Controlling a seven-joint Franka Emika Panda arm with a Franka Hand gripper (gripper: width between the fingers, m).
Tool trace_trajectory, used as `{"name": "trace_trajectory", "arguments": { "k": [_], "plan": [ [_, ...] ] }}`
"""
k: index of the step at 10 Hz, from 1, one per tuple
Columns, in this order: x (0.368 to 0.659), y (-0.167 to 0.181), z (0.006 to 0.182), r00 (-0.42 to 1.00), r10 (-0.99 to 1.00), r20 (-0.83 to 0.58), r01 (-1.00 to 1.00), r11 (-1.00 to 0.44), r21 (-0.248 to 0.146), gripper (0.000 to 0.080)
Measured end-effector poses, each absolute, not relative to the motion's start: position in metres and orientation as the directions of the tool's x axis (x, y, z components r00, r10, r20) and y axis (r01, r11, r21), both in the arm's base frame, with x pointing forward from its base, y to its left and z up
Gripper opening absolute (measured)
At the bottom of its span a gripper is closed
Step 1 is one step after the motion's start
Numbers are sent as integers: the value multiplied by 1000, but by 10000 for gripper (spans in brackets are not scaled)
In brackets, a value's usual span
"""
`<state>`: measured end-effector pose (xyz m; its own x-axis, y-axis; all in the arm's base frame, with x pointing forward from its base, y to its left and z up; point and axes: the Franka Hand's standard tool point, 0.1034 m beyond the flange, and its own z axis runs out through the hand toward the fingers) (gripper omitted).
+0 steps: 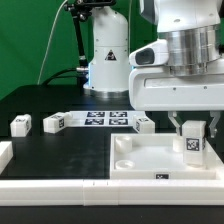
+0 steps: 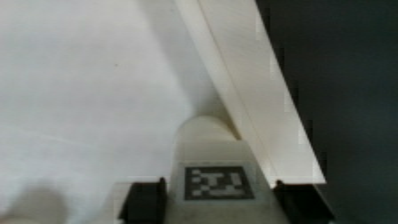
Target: Assemble one leg
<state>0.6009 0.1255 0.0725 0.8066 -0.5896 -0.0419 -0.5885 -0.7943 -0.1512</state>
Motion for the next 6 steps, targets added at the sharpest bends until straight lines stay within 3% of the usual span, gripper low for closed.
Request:
{"name": "trace_trajectory", "arguments": {
  "k": [3, 4, 5, 6],
  "plan": [
    [598, 134, 72, 648, -757, -81, -760, -636, -133, 295],
    [597, 135, 72, 630, -771, -88, -775, -618, -134, 369],
    [597, 135, 72, 683, -726, -79, -729, -670, -140, 504],
    [597, 135, 72, 688, -721, -79, -724, -675, -141, 504]
  ]
}}
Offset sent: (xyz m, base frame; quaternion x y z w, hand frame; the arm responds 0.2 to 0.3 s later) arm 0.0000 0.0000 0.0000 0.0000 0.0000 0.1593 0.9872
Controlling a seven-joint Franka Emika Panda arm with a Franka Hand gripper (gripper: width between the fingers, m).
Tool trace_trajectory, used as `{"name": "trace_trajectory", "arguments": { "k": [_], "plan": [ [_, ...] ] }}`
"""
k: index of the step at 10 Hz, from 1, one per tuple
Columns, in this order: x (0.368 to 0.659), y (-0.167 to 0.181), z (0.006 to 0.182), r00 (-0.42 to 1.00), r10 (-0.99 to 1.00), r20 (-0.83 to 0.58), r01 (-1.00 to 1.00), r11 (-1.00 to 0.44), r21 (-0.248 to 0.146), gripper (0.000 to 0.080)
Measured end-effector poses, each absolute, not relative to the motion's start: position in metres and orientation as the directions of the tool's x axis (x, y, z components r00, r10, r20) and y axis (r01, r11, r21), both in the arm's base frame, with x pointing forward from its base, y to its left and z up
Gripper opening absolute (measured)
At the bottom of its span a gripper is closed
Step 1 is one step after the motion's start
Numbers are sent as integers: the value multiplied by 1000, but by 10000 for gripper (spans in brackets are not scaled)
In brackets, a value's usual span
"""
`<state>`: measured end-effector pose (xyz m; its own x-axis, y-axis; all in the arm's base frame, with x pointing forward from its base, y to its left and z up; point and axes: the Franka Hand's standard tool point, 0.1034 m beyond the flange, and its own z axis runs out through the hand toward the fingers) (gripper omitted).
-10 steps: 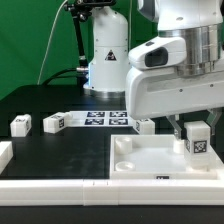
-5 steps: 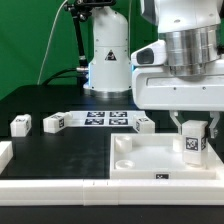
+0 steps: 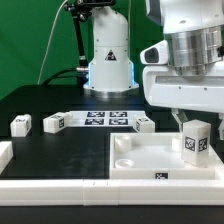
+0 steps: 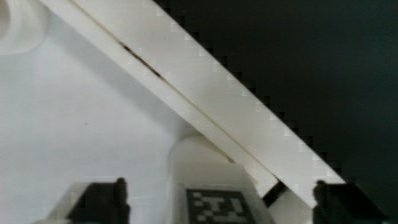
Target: Assemble one leg
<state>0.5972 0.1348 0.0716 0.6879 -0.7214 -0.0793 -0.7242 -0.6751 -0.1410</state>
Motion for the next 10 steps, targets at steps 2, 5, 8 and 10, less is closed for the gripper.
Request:
{"name": "trace_trajectory", "arguments": {
  "k": [2, 5, 8, 10],
  "plan": [
    [599, 131, 72, 840, -540, -49, -541, -830, -135, 641],
    [614, 123, 70, 996, -83, 39, -79, -992, -94, 648],
    [617, 122, 70, 973, 223, 62, 225, -974, -34, 649],
    [617, 123, 70, 945, 321, 65, 323, -946, -28, 649]
  ]
}}
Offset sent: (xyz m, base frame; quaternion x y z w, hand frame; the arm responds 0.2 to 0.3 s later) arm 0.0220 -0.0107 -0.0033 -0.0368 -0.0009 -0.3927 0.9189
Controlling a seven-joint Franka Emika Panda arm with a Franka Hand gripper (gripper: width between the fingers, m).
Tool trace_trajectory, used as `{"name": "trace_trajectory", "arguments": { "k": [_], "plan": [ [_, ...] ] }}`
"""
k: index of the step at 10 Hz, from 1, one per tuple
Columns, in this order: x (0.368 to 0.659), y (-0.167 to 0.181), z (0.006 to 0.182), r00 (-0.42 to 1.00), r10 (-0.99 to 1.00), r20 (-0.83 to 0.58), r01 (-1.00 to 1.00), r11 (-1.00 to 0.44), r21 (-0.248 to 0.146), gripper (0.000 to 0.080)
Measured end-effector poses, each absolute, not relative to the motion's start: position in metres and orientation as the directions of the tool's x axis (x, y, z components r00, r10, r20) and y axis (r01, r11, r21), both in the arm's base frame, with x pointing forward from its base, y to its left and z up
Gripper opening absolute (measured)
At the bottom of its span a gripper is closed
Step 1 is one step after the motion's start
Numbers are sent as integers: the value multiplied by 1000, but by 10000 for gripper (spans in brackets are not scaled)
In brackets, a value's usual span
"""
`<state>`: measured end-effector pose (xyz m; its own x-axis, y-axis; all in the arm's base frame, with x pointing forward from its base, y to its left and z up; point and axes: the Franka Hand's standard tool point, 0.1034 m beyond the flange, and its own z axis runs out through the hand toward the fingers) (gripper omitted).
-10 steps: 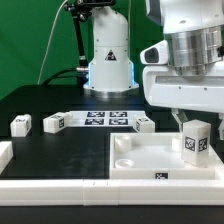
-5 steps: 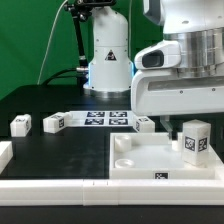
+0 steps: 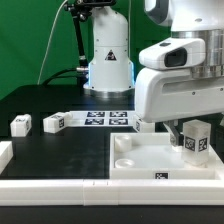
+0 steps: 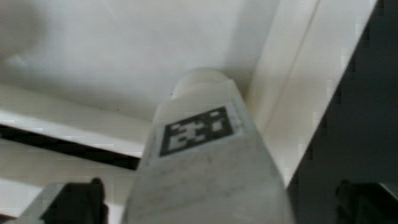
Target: Assemble one leg
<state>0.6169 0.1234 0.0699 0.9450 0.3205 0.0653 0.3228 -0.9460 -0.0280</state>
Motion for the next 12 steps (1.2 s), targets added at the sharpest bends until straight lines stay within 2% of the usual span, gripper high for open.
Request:
{"name": "trace_trajectory", "arguments": {
  "k": [1, 3, 4, 8, 11, 12],
  "plan": [
    [617, 123, 70, 949, 308, 65, 311, -950, -30, 649],
    [617, 123, 70, 949, 310, 65, 312, -950, -29, 385],
    [617, 124, 70, 949, 310, 65, 312, -950, -29, 289],
    [617, 124, 70, 971, 230, 63, 233, -972, -36, 290],
    [615, 121, 69, 987, -145, 64, -142, -988, -59, 290],
    [615, 119, 69, 966, -251, 59, -246, -966, -80, 290]
  ]
}}
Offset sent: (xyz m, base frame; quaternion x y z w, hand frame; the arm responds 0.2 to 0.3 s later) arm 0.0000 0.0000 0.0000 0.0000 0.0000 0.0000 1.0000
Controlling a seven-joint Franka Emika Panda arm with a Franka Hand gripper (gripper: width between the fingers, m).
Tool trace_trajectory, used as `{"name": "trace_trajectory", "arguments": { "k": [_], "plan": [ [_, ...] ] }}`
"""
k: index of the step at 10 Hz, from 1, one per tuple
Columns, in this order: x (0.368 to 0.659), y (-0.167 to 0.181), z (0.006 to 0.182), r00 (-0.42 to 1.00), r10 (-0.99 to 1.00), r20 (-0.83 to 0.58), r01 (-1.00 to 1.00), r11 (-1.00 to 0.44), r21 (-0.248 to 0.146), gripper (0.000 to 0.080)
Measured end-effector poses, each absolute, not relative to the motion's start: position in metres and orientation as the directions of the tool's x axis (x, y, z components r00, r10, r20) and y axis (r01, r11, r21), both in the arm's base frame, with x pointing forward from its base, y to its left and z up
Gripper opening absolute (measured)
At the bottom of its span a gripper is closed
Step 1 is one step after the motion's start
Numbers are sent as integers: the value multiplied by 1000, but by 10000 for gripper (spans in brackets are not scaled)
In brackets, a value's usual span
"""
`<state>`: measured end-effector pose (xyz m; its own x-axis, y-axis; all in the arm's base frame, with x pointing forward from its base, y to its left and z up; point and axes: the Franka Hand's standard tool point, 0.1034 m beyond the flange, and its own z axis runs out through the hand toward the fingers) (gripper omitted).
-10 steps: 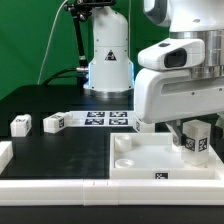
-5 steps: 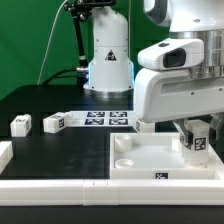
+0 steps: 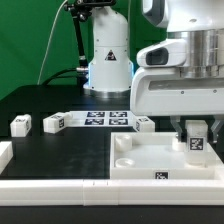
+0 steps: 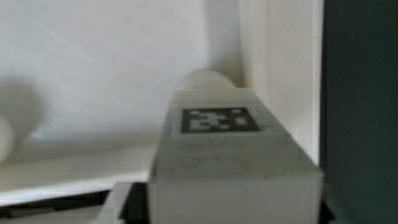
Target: Assemble one leg
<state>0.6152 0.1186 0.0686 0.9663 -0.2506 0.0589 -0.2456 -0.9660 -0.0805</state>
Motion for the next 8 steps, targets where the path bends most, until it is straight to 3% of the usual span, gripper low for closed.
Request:
{"name": "trace_trajectory", "arguments": {
  "k": [3, 6, 8],
  "plan": [
    [617, 112, 67, 809, -588, 30, -578, -802, -150, 291],
    [615, 110, 66, 543, -839, -18, -831, -535, -156, 291],
    [615, 109, 66, 475, -879, -29, -872, -466, -151, 291]
  ]
}}
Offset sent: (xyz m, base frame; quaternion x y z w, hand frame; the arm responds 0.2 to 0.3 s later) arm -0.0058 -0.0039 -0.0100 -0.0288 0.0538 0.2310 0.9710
